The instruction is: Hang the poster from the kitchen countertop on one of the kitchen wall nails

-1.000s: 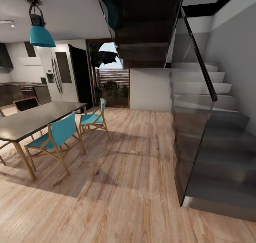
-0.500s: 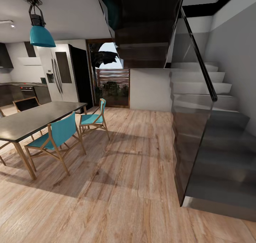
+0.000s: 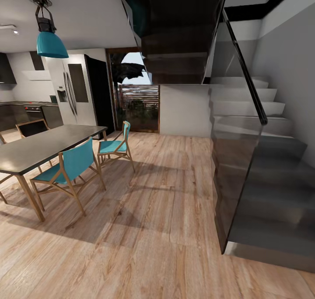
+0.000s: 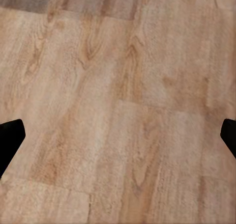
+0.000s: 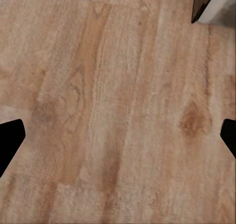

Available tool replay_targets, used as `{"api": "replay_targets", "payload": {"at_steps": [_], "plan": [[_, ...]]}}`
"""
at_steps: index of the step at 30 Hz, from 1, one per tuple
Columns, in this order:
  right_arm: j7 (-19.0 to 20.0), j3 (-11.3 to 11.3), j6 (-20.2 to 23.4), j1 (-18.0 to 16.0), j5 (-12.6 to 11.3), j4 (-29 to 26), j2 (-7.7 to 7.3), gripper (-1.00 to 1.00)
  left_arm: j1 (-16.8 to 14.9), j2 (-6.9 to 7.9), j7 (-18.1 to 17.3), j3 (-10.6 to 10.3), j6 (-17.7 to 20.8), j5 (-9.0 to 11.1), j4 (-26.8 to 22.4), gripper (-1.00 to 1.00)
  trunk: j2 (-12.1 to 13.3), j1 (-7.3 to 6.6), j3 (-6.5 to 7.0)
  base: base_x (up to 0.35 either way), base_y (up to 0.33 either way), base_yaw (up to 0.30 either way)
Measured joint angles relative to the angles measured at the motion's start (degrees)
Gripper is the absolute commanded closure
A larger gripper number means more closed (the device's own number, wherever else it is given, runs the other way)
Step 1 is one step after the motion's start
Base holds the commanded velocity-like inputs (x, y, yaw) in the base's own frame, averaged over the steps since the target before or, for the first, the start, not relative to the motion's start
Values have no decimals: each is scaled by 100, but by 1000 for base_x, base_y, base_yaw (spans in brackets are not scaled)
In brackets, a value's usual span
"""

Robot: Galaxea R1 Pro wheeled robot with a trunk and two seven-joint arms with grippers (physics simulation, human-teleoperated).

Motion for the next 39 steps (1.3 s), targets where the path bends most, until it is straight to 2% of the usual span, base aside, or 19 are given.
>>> {"api": "replay_targets", "payload": {"at_steps": [4,9,15,19,20,24,29,39], "plan": [[7,3,6,9,10,-1,-45,-100,0,12,0,1,-1,13,298,-100,0,0,0,0,0,0],[7,6,0,10,11,-3,-52,-100,0,13,4,1,-1,10,370,-100,0,0,0,0,0,20],[1,15,-2,10,12,0,-53,-100,0,13,6,8,0,10,378,-100,0,0,0,0,50,247],[0,7,-2,11,15,25,-79,-100,0,13,14,12,1,10,385,-100,0,0,0,0,245,66],[1,9,-2,15,17,119,-132,-100,0,13,15,12,1,10,388,-100,0,0,0,0,272,25],[4,24,-2,14,16,320,-178,-100,0,13,16,23,1,10,391,-100,0,0,0,0,280,12],[5,63,-8,12,23,413,-171,-100,0,13,10,37,4,10,392,-100,0,0,0,0,286,69],[0,70,-11,14,27,419,-149,-100,0,13,8,38,8,10,392,-100,0,0,0,0,288,260]]}}
